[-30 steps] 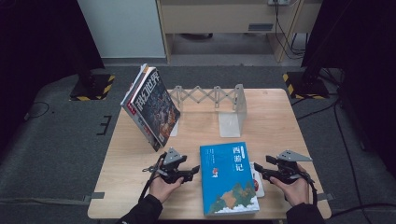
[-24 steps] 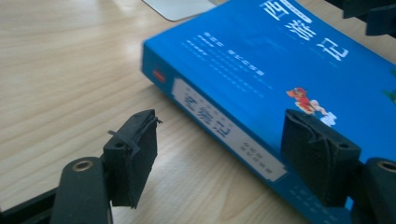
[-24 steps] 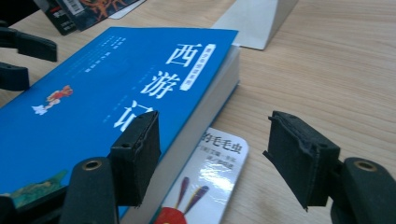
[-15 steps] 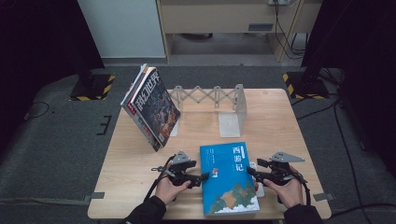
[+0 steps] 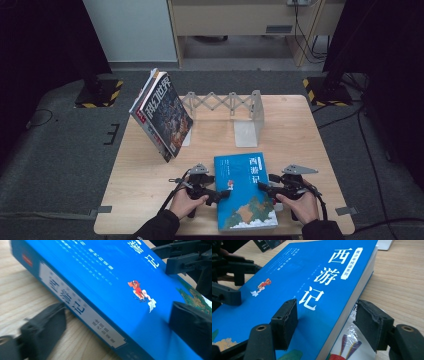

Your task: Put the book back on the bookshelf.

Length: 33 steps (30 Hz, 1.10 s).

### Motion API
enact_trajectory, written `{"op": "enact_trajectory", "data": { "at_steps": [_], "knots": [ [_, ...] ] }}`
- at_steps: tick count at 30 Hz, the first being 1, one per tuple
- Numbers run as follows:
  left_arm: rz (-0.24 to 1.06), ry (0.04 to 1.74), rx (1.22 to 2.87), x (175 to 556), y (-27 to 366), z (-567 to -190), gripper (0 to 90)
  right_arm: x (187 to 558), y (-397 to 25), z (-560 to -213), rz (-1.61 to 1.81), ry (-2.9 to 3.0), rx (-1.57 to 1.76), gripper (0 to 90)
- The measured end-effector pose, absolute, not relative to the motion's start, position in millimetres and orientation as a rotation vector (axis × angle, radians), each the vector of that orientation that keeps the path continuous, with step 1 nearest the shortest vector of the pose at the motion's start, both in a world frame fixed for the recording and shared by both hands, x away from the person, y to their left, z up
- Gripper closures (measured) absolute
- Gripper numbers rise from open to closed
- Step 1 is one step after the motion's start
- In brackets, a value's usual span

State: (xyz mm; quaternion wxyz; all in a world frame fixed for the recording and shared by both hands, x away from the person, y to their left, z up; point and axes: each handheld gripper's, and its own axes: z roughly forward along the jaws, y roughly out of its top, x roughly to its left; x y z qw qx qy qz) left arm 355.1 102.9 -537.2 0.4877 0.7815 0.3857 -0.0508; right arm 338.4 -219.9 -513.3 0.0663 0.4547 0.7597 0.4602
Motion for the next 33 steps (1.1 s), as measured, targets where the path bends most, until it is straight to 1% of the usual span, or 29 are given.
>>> {"op": "enact_trajectory", "data": {
  "at_steps": [4, 12, 23, 27, 29, 33],
  "knots": [
    [-0.169, 0.951, 1.89, 357.3, 102.9, -539.2, 0.0, 339.2, -218.5, -514.6, 1.397, 2.296, 1.368, 34.2],
    [-0.168, 0.954, 1.892, 357.4, 102.1, -538.9, 0.0, 340.5, -215.9, -517.6, 1.427, 2.285, 1.378, 34.3],
    [-0.161, 0.96, 1.881, 359.4, 98.3, -539.3, 0.0, 340.8, -215.9, -520.8, 1.458, 2.268, 1.426, 32.2],
    [-0.196, 0.968, 1.87, 360.8, 100.9, -538.8, 4.2, 340.8, -215.7, -521.3, 1.46, 2.264, 1.431, 32.2],
    [-0.219, 0.973, 1.863, 360.7, 101.6, -538.9, 8.2, 340.7, -215.6, -521.4, 1.464, 2.261, 1.436, 32.2],
    [-0.225, 0.983, 1.872, 360.5, 101.3, -537.5, 8.8, 340.5, -215.4, -521.7, 1.46, 2.258, 1.43, 32.6]
  ]
}}
